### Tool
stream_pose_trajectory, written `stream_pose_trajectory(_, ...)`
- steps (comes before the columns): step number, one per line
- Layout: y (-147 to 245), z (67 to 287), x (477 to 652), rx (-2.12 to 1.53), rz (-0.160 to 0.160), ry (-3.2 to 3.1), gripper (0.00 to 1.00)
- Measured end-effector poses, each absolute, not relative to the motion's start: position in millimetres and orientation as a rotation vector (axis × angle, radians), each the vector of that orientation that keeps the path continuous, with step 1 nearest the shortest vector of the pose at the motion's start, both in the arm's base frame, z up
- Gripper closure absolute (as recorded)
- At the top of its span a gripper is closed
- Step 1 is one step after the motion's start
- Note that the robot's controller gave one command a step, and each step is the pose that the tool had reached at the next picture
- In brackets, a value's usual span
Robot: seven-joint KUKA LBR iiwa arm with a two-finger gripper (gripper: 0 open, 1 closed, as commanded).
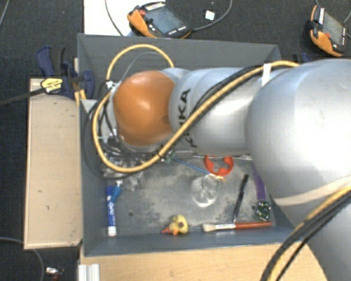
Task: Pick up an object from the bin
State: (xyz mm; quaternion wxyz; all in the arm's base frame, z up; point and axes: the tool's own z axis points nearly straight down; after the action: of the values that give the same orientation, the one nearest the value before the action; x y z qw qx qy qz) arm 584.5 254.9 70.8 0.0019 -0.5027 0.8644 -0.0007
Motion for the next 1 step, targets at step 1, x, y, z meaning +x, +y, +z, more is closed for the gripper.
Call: stream_pose_trajectory(1,254.6,96.5,584.0,-1.574,-0.001,2.715,1.00)
